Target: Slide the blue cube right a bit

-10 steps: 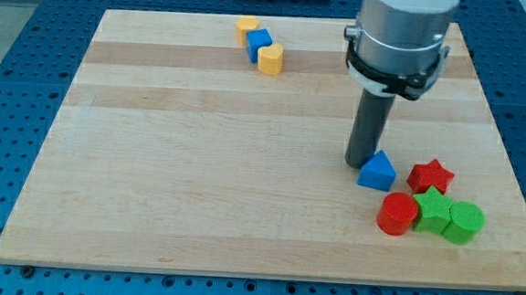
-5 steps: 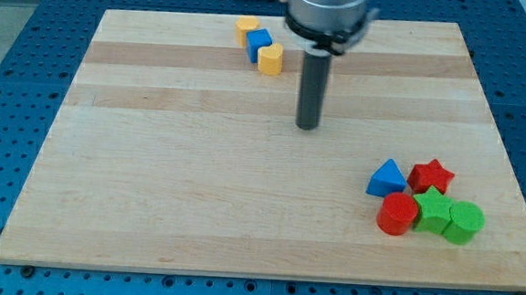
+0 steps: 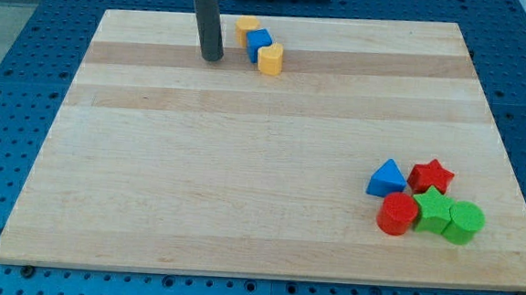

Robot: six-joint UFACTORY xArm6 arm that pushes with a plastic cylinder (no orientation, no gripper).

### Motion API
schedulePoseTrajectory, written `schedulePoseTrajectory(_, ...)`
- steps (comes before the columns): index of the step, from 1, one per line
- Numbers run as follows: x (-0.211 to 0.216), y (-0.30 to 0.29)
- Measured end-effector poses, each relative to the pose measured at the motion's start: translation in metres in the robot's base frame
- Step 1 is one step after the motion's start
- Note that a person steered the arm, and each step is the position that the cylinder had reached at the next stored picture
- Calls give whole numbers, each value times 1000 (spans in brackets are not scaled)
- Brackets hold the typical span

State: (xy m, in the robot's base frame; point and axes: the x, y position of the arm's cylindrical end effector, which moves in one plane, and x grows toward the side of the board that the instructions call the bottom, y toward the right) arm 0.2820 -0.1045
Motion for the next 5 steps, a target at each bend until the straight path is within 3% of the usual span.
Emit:
schedulePoseTrajectory(3, -8, 63)
schedulePoseTrajectory(5, 27, 74)
